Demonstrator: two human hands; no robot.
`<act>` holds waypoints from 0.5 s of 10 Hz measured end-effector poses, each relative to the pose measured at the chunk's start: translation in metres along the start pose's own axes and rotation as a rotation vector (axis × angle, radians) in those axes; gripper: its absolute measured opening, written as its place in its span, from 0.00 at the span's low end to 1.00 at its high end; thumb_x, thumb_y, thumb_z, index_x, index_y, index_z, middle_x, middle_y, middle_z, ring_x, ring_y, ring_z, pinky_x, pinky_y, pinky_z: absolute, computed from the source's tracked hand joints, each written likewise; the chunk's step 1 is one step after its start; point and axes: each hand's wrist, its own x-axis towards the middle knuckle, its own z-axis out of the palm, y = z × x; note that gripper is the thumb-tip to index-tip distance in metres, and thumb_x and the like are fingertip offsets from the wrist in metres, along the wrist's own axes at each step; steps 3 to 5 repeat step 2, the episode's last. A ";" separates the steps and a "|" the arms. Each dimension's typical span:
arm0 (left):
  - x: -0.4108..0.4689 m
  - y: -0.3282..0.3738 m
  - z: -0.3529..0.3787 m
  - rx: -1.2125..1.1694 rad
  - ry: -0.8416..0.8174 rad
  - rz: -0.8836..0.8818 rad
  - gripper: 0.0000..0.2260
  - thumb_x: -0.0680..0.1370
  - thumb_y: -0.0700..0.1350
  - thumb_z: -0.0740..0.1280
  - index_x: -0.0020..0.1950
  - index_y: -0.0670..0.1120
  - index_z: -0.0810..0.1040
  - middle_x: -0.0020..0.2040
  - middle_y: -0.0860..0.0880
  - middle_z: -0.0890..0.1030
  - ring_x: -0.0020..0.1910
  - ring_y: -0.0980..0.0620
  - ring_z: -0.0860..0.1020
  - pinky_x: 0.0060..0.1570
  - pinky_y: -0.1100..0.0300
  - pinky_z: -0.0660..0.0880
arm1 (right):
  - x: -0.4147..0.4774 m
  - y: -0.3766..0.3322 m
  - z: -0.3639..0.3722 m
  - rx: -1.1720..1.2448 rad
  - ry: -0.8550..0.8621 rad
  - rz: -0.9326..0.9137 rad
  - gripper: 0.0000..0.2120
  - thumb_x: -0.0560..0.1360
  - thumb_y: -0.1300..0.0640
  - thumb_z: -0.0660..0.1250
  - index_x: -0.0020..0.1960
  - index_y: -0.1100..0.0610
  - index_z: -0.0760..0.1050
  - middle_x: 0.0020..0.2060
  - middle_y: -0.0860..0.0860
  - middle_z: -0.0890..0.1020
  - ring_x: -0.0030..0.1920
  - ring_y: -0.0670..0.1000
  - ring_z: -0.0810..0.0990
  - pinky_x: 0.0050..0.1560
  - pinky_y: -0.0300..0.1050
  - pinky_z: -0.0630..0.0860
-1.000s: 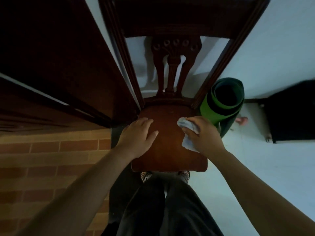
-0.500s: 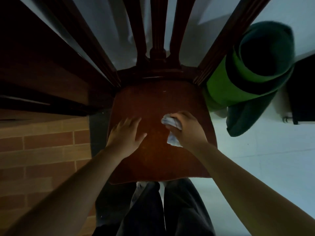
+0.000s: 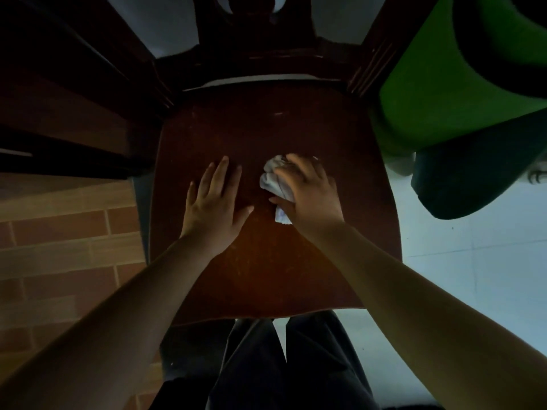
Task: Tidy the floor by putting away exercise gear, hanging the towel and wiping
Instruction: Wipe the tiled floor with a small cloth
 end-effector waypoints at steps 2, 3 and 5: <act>-0.015 0.007 -0.041 0.006 0.001 0.005 0.31 0.78 0.59 0.55 0.77 0.50 0.48 0.78 0.48 0.46 0.76 0.46 0.47 0.72 0.43 0.48 | -0.013 -0.011 -0.039 0.057 -0.063 0.019 0.26 0.72 0.50 0.70 0.68 0.50 0.68 0.69 0.49 0.65 0.69 0.52 0.62 0.63 0.54 0.66; -0.015 0.007 -0.041 0.006 0.001 0.005 0.31 0.78 0.59 0.55 0.77 0.50 0.48 0.78 0.48 0.46 0.76 0.46 0.47 0.72 0.43 0.48 | -0.013 -0.011 -0.039 0.057 -0.063 0.019 0.26 0.72 0.50 0.70 0.68 0.50 0.68 0.69 0.49 0.65 0.69 0.52 0.62 0.63 0.54 0.66; -0.015 0.007 -0.041 0.006 0.001 0.005 0.31 0.78 0.59 0.55 0.77 0.50 0.48 0.78 0.48 0.46 0.76 0.46 0.47 0.72 0.43 0.48 | -0.013 -0.011 -0.039 0.057 -0.063 0.019 0.26 0.72 0.50 0.70 0.68 0.50 0.68 0.69 0.49 0.65 0.69 0.52 0.62 0.63 0.54 0.66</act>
